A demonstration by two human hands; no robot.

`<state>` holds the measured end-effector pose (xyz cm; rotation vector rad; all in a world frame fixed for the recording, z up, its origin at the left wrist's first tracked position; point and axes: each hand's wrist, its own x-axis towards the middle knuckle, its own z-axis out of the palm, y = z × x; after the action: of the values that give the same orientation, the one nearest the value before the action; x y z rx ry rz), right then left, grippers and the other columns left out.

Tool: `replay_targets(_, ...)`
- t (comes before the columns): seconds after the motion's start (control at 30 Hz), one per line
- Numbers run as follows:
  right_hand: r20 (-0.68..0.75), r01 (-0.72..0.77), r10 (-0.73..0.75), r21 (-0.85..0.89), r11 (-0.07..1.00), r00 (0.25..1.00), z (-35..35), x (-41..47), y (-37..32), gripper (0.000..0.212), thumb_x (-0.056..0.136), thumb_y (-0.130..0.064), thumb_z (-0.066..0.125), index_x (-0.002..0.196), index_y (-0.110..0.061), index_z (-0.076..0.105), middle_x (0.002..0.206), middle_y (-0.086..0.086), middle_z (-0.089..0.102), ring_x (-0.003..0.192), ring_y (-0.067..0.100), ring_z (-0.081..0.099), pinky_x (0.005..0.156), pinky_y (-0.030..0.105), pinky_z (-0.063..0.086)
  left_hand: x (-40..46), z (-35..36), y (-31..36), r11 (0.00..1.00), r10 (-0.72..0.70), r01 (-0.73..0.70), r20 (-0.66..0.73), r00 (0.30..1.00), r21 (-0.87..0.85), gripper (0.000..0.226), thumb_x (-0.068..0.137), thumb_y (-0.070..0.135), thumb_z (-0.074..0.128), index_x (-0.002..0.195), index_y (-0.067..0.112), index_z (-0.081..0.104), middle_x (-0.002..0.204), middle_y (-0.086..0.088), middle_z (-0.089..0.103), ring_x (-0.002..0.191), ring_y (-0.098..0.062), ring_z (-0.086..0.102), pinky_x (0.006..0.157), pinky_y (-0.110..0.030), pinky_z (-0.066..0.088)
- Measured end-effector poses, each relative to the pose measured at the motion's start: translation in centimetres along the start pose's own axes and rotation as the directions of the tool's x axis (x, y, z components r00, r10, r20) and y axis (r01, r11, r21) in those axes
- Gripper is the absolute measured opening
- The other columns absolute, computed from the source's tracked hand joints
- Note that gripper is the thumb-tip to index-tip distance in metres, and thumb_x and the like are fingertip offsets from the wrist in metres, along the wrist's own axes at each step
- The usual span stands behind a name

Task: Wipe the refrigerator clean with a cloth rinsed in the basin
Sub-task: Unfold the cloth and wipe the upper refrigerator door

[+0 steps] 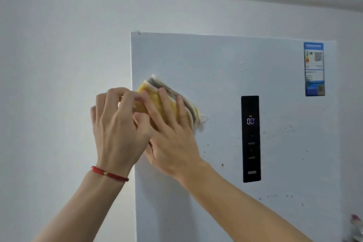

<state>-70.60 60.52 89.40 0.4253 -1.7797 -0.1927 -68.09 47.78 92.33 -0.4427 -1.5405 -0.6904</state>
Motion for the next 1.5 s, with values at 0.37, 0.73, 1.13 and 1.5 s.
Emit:
replay_targets(0.37,-0.024,-0.373,0.373,-0.107,0.922,0.928,-6.3,-10.4,24.4,0.068,0.105,-0.054,0.024,0.166,-0.028,0.013,0.175,0.001,0.000,0.161,0.031,-0.004,0.125,0.063,0.012,-1.3,6.1,7.8,0.967,0.251,-0.253,0.064,0.966,0.039,0.034,0.076,0.007,0.056,0.105,0.010,0.073,0.125,-0.011,0.062,0.114,-0.038,0.054,0.094,-0.047,0.039)
replay_targets(0.73,-0.061,-0.845,0.864,0.183,0.502,0.500,-7.3,-17.6,33.1,0.070,0.099,-0.059,0.011,0.162,-0.042,-0.015,0.173,-0.007,-0.018,0.159,0.016,-0.015,0.128,0.055,0.005,-1.7,10.2,12.1,0.931,0.319,-0.313,-0.003,0.948,0.190,0.029,0.073,0.009,0.061,0.099,0.012,0.073,0.131,-0.011,0.060,0.119,-0.037,0.054,0.116,-0.062,0.022)
replay_targets(1.13,-0.018,-0.383,0.383,-0.004,0.924,0.923,-2.5,-7.6,9.6,0.066,0.108,-0.053,0.026,0.166,-0.026,0.012,0.174,0.014,0.000,0.159,0.043,-0.005,0.122,0.071,0.007,-2.8,3.1,4.8,0.998,-0.043,0.038,-0.115,0.993,-0.040,0.032,0.073,0.001,0.048,0.100,0.004,0.065,0.110,-0.013,0.052,0.103,-0.028,0.049,0.093,-0.031,0.036)
replay_targets(1.5,0.052,0.334,-0.341,0.100,0.937,0.939,2.6,-5.8,-3.3,0.044,0.104,-0.022,0.043,0.143,-0.015,0.061,0.158,0.004,0.050,0.158,0.029,0.023,0.129,0.055,0.009,-6.3,1.1,-0.4,0.946,-0.248,0.218,-0.103,0.963,-0.241,0.035,0.091,0.012,0.044,0.123,0.024,0.052,0.115,0.017,0.042,0.114,-0.028,0.052,0.102,-0.050,0.043)
